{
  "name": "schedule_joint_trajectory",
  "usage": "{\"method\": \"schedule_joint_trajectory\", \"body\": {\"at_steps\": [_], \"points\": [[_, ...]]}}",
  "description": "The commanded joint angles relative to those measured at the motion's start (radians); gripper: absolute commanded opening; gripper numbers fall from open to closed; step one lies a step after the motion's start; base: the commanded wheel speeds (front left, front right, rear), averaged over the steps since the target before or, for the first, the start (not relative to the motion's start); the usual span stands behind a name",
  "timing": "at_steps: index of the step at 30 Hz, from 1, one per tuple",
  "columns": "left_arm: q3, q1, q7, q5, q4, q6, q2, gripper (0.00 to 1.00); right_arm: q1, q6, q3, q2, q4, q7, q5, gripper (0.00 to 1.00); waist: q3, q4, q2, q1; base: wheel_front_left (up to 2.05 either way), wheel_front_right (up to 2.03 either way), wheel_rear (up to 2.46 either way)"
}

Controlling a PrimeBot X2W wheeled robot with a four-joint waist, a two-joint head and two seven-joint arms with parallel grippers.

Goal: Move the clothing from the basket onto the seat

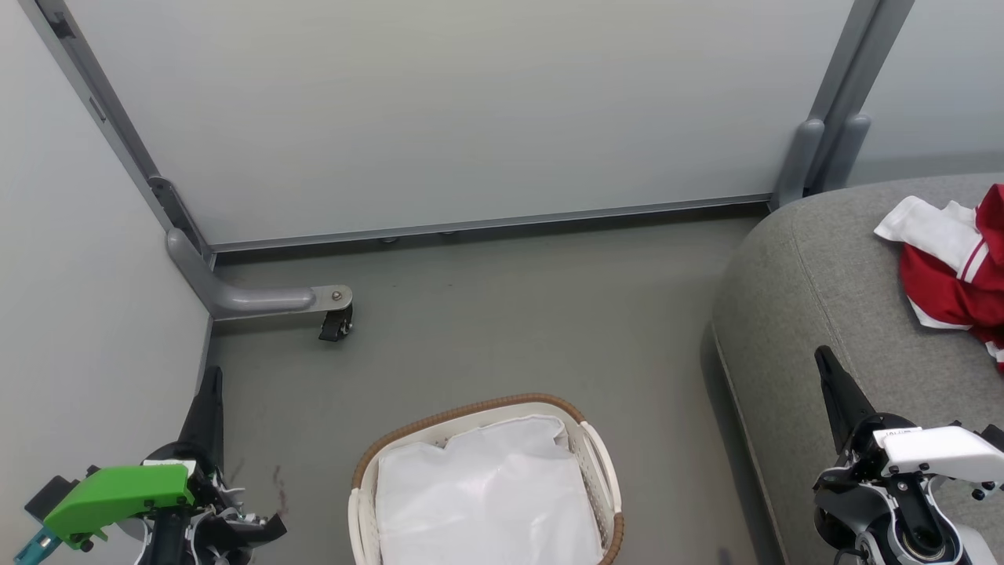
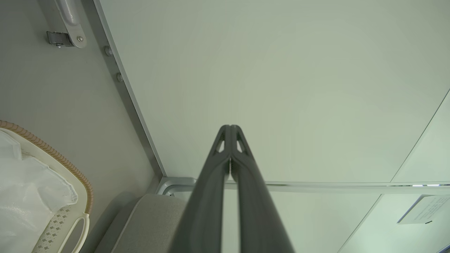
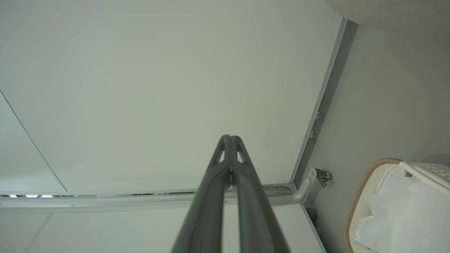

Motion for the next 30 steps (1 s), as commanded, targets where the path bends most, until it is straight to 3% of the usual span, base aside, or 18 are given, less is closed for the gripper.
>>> {"method": "schedule_joint_trajectory", "body": {"at_steps": [1, 30], "points": [[0.002, -0.01, 0.003, -0.003, -0.001, -0.005, 0.007, 0.0, 0.011, 0.0, -0.002, -0.006, -0.003, 0.003, 0.003, 0.0, 0.0, 0.0, 0.0, 0.0, 0.0, 0.0, 0.0], [0.002, -0.01, 0.003, -0.003, -0.002, -0.005, 0.007, 0.0, 0.011, 0.0, -0.002, -0.006, -0.003, 0.003, 0.003, 0.0, 0.0, 0.0, 0.0, 0.0, 0.0, 0.0, 0.0]]}}
